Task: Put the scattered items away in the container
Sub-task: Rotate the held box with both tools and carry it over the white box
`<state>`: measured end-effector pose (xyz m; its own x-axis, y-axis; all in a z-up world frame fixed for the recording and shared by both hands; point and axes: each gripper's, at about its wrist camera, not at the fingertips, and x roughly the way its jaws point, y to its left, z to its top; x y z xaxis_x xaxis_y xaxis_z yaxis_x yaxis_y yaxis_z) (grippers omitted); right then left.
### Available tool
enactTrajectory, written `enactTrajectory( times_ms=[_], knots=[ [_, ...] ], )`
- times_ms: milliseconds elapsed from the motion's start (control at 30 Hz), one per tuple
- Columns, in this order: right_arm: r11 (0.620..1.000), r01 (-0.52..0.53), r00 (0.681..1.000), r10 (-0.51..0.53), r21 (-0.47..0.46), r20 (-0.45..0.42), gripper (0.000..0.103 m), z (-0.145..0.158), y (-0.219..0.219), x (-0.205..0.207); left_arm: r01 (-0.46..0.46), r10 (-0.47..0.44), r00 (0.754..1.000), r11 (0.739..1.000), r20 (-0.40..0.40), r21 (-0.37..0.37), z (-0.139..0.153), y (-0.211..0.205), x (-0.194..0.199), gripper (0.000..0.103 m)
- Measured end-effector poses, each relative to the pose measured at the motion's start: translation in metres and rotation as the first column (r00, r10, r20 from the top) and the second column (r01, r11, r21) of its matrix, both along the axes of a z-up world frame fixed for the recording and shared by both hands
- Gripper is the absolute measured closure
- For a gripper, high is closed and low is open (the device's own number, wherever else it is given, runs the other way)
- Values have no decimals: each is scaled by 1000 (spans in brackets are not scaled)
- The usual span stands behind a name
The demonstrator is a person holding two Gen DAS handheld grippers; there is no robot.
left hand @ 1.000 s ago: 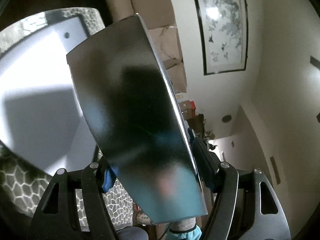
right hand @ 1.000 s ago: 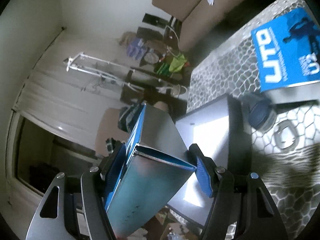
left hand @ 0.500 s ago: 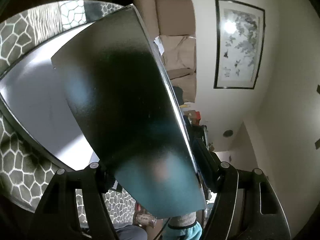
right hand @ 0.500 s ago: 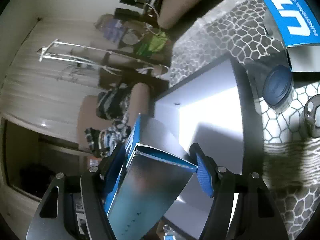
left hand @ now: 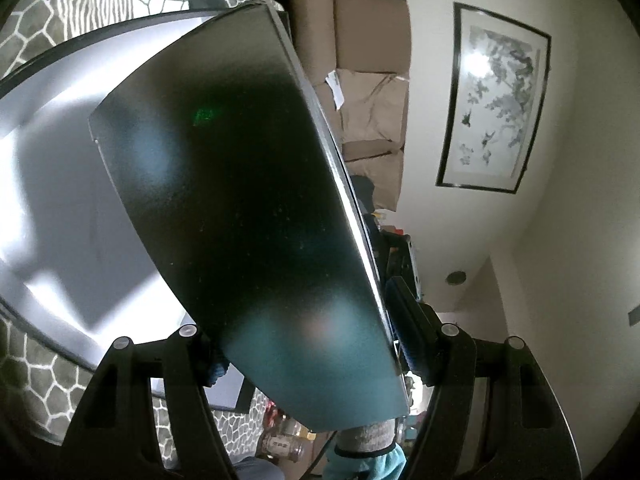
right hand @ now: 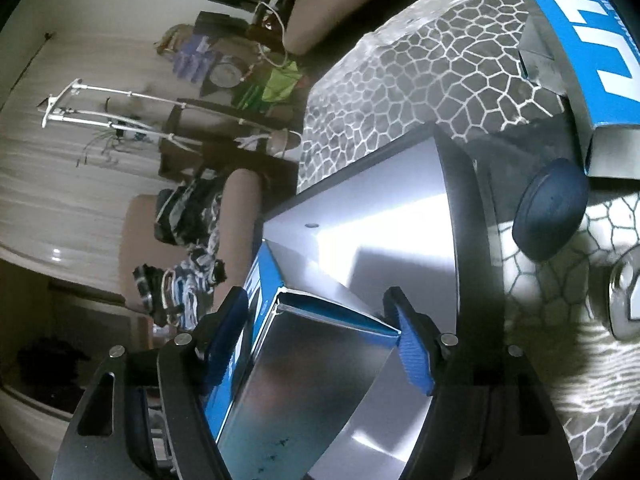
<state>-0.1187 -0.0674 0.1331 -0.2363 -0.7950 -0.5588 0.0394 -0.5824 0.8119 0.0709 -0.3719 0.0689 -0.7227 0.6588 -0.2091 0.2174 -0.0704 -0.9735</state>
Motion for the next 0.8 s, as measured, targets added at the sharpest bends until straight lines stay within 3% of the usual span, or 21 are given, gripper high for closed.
enactTrajectory(
  times_ms=[200, 467, 667, 800],
  knots=[
    [999, -17, 1000, 17, 38, 2, 29, -4, -8, -12, -13, 13, 1000, 1000, 20, 5, -8, 3, -12, 36],
    [981, -63, 998, 67, 181, -18, 22, -5, -23, -20, -52, 50, 997, 998, 55, 38, -30, 12, -19, 36],
    [985, -76, 996, 84, 153, -43, 25, -2, -19, -18, -44, 42, 997, 999, 57, 29, -31, 8, -26, 36],
    [990, -83, 993, 91, 115, -69, 26, 11, -12, -9, -29, 31, 997, 999, 69, -27, -19, -4, -35, 32]
  ],
)
